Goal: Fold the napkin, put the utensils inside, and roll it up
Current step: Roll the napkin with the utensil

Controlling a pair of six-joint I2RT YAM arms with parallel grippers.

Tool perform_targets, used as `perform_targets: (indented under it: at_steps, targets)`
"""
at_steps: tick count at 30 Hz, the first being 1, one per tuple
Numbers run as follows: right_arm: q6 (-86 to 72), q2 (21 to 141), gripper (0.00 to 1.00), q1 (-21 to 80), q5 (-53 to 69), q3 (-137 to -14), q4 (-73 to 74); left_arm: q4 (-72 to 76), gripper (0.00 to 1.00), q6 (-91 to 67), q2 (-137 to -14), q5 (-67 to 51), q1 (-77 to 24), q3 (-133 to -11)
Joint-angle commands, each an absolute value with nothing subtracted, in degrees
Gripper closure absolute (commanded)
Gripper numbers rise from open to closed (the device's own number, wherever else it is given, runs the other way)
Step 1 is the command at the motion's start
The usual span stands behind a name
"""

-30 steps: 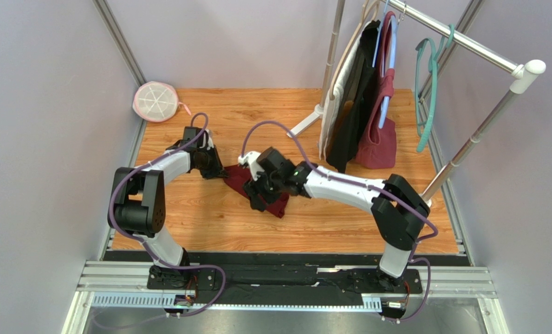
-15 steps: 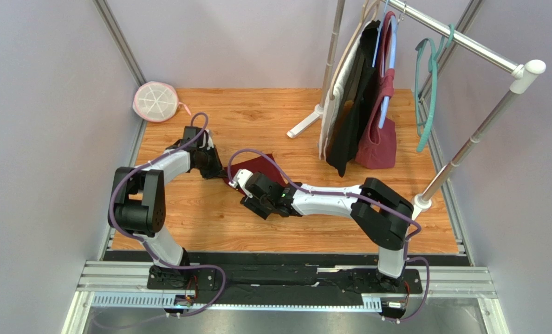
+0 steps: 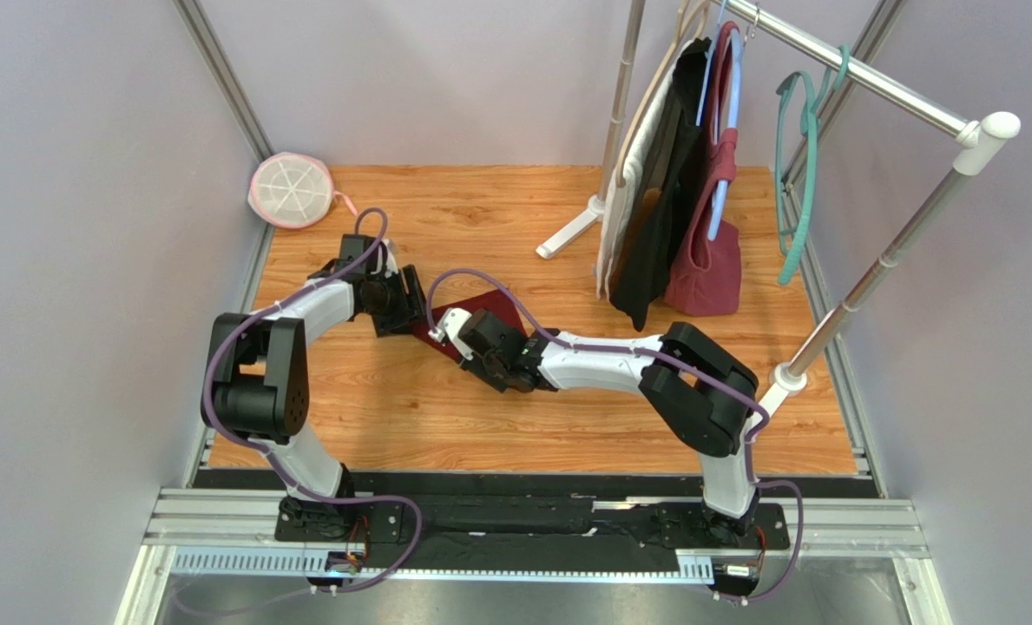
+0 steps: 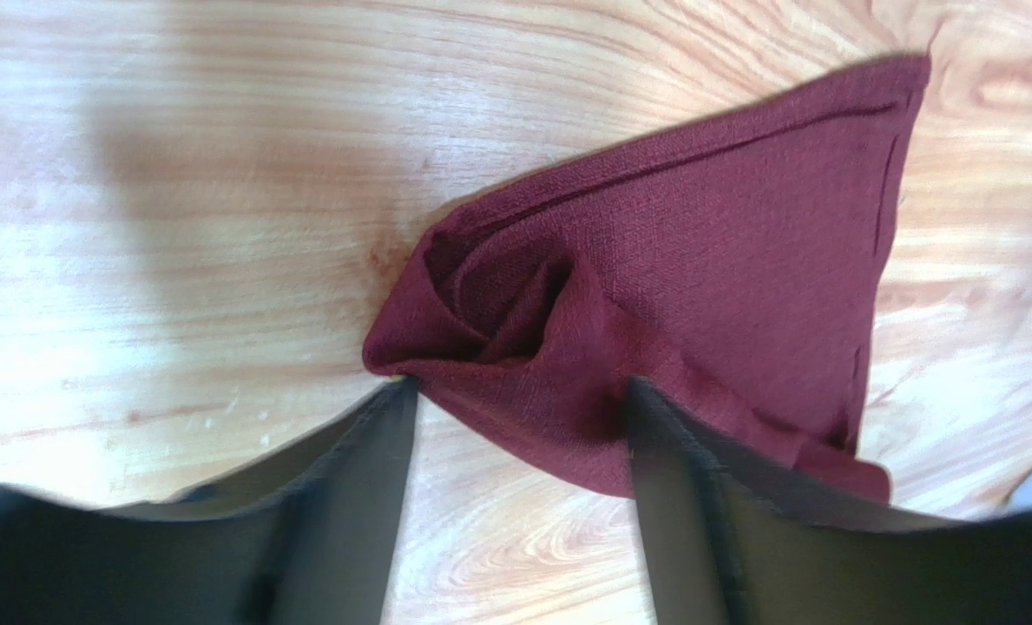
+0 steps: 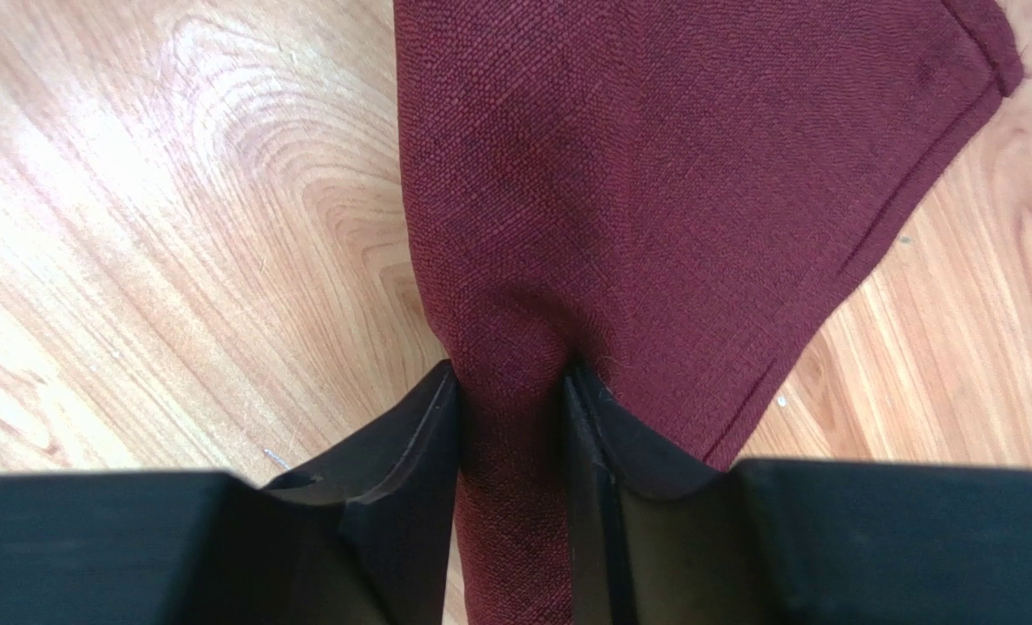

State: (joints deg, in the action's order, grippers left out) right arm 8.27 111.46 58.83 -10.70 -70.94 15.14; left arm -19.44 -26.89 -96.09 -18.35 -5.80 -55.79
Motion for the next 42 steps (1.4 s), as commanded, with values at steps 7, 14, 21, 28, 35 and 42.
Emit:
perform_targets:
  at_steps: [7, 14, 21, 28, 35, 42]
  targets:
    - [2.2, 115.5, 0.75, 52.2, 20.3, -73.0, 24.9, -18.7, 0.21, -28.0, -81.8, -10.4, -5.4, -54.1]
    - [-1.1, 118.7, 0.76, 47.8, 32.2, -75.5, 26.2, -16.6, 0.21, -27.6, -80.8, -11.3, -5.4, -49.7]
    - [-5.7, 123.0, 0.77, 42.7, 42.3, -77.8, 26.5, -16.8, 0.23, -27.8, -80.6, -9.5, -5.4, -48.3]
    - [-7.2, 128.1, 0.77, 39.8, 50.0, -80.7, 27.9, -16.6, 0.23, -27.8, -82.8, -9.3, -5.4, -48.3]
    - [-8.1, 131.4, 0.76, 38.1, 53.8, -82.4, 28.1, -13.2, 0.26, -27.9, -87.3, -11.3, -5.4, -48.7]
    - [-8.4, 131.2, 0.73, 37.5, 54.2, -83.2, 28.2, -12.1, 0.58, -27.9, -91.1, -12.8, -5.4, -50.8]
